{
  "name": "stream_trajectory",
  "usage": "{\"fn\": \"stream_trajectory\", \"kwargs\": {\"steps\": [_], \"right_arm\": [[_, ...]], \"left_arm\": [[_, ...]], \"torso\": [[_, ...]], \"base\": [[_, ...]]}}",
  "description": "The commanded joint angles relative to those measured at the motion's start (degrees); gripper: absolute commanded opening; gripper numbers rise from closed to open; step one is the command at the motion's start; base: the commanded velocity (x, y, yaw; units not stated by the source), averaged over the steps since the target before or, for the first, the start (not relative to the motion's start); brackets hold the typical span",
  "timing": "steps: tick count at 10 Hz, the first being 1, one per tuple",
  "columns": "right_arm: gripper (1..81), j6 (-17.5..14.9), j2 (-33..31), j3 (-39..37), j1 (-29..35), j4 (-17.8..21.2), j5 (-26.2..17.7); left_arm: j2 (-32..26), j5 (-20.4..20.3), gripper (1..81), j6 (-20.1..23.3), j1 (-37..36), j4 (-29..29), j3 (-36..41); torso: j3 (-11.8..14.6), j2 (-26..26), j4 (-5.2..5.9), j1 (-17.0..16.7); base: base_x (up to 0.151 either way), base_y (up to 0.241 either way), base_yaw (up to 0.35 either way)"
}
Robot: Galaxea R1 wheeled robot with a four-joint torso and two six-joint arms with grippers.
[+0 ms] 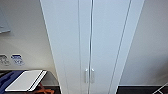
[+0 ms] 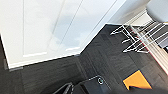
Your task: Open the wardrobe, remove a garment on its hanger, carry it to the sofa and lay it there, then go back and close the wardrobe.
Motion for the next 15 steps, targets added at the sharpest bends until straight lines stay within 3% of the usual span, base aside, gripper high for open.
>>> {"fn": "stream_trajectory", "kwargs": {"steps": [1,3,6,10,15], "right_arm": [[81.1,0.17,-4.36,8.02,14.37,-1.92,-6.34],[81.1,0.52,-3.31,9.52,20.7,-1.13,-10.99],[81.1,2.89,0.02,8.47,27.82,-0.42,-14.26],[81.1,6.32,7.57,4.52,36.79,-0.42,-20.05],[81.1,6.76,16.11,-3.14,43.03,0.98,-23.22]], "left_arm": [[-7.01,4.79,81.1,-0.2,-14.82,2.4,6.85],[-6.04,9.71,81.1,-0.37,-21.42,1.0,6.68],[-2.89,12.96,81.1,-0.37,-29.15,-3.31,3.87],[3.44,17.09,81.1,-0.46,-36.46,-6.74,-1.57],[12.49,19.64,81.1,-1.34,-41.64,-7.09,-9.14]], "torso": [[0.0,0.0,0.0,0.0],[-0.04,0.0,0.0,0.02],[-0.09,0.06,0.0,0.07],[-0.13,0.13,0.0,0.13],[-0.22,0.19,0.0,0.22]], "base": [[0.0,0.0,0.0],[0.0,0.0,0.0],[0.0,0.0,0.0],[0.0,0.0,0.0],[0.0,0.0,0.0]]}}
